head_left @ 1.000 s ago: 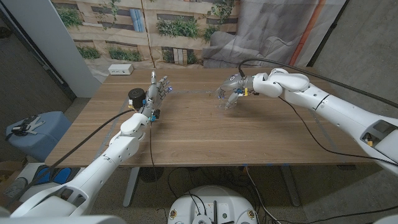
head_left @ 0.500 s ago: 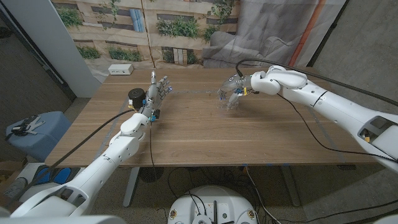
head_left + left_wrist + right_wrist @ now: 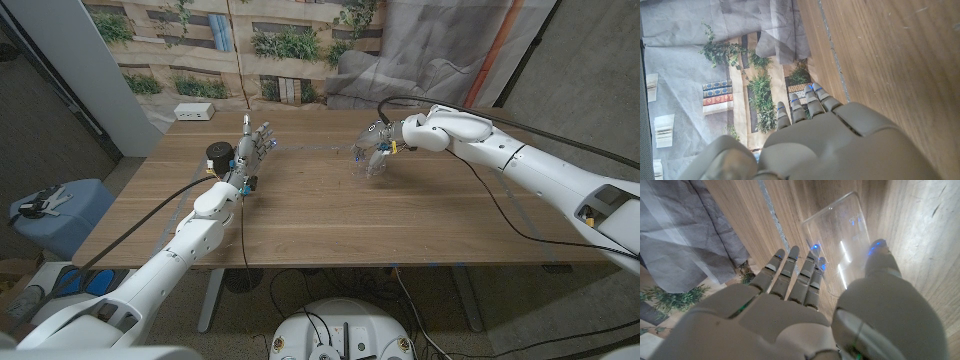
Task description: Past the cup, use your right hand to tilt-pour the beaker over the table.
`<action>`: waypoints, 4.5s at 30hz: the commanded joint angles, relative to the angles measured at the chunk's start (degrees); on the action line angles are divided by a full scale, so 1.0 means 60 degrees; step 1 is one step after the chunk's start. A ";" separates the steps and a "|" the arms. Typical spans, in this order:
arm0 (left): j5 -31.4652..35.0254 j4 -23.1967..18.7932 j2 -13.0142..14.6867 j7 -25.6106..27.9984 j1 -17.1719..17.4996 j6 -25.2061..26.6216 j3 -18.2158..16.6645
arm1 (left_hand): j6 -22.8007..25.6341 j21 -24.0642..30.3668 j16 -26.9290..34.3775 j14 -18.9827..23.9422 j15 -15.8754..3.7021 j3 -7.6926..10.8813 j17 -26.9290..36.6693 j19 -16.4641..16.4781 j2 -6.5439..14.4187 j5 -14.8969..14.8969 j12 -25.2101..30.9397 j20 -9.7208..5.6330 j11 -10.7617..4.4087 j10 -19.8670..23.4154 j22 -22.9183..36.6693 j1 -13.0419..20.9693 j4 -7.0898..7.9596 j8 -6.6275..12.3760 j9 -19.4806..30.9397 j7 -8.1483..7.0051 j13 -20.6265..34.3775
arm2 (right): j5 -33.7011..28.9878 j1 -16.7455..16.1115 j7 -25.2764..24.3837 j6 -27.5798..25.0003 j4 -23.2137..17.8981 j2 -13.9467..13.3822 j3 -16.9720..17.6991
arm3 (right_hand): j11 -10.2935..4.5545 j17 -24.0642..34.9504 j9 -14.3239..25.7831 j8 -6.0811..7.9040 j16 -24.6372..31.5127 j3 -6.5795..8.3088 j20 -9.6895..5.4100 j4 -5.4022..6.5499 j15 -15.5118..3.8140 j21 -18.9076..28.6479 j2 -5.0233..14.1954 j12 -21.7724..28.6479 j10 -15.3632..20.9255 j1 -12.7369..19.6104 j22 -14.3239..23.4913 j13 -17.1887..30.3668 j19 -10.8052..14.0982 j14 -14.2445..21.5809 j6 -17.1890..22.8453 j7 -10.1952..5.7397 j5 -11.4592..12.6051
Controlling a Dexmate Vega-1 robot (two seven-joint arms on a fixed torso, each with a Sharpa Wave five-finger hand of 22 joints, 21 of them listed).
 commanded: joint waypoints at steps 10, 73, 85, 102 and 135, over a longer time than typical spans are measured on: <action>0.0002 0.0004 -0.0002 0.0000 -0.0002 -0.0002 0.0001 | 0.0023 -0.0004 -0.0021 0.0058 0.0029 -0.0063 0.0016 0.0083 0.0087 0.0044 -0.0010 -0.0118 0.0011 0.0061 0.0021 -0.0021 0.0029 -0.0014 0.0043 0.0014 0.0027 | 0.2014 -0.0333 -0.0005 -0.0266 0.0491 0.0158 0.0577 | -0.0575 0.0055 0.0052 0.0062 0.0084 -0.0012 -0.0015 0.0075 -0.1250 -0.0002 0.0779 -0.0018 0.0543 0.0602 0.0019 0.0087 -0.0071 0.0057 0.0623 -0.0588 0.0062; 0.0004 0.0006 -0.0005 0.0002 -0.0001 -0.0006 0.0003 | -0.0016 -0.0047 -0.0022 0.0056 0.0025 -0.0153 0.0015 0.0100 0.0111 0.0050 -0.0013 -0.0123 0.0013 0.0055 0.0023 -0.0016 0.0028 -0.0030 0.0043 0.0019 0.0027 | 0.7700 -0.2893 -0.3893 0.0611 0.2346 0.0943 0.2063 | -0.0576 0.0060 0.0038 0.0120 0.0247 -0.0157 -0.0079 -0.0009 -0.1233 0.0070 0.0867 -0.0049 0.0793 0.0704 0.0017 0.0268 0.0189 0.0149 0.0737 -0.0600 0.0088; 0.0003 0.0005 -0.0005 0.0001 0.0002 -0.0008 0.0002 | -0.0019 -0.0052 -0.0022 0.0057 0.0012 -0.0168 0.0015 0.0106 0.0117 0.0051 -0.0010 -0.0123 0.0024 0.0060 0.0023 -0.0015 0.0028 -0.0030 0.0042 0.0015 0.0027 | 0.8190 -0.2896 -0.4378 0.1807 0.3740 0.1718 0.1919 | -0.0584 0.0063 0.0036 0.0083 0.0250 -0.0151 -0.0121 -0.0044 -0.1280 0.0053 0.0883 -0.0098 0.0747 0.0841 0.0018 0.0292 0.0189 0.0087 0.0648 -0.0697 0.0106; 0.0005 0.0004 -0.0005 0.0003 0.0003 -0.0008 0.0003 | -0.0010 -0.0063 -0.0022 0.0057 0.0022 -0.0191 0.0015 0.0109 0.0124 0.0053 -0.0008 -0.0128 0.0025 0.0066 0.0024 -0.0014 0.0028 -0.0023 0.0041 0.0027 0.0027 | 0.8173 -0.2879 -0.5238 0.2861 0.5029 0.2298 0.1820 | -0.0600 0.0075 0.0034 0.0010 0.0231 -0.0087 -0.0221 -0.0115 -0.1355 0.0017 0.0960 -0.0209 0.0572 0.1189 0.0018 0.0338 0.0105 -0.0074 0.0477 -0.0864 0.0138; 0.0009 0.0011 -0.0014 0.0007 0.0001 -0.0013 0.0008 | -0.0011 -0.0082 -0.0022 0.0061 0.0028 -0.0231 0.0014 0.0111 0.0136 0.0056 -0.0008 -0.0119 0.0034 0.0064 0.0025 -0.0011 0.0027 -0.0020 0.0040 0.0004 0.0027 | 0.6310 -0.2267 -0.7903 0.4386 0.7588 0.3312 0.0820 | -0.0636 0.0120 0.0042 0.0012 0.0222 -0.0144 -0.0352 -0.0084 -0.1414 -0.0021 0.0989 -0.0318 0.0539 0.1577 0.0014 0.0403 -0.0127 -0.0314 0.0564 -0.1068 0.0079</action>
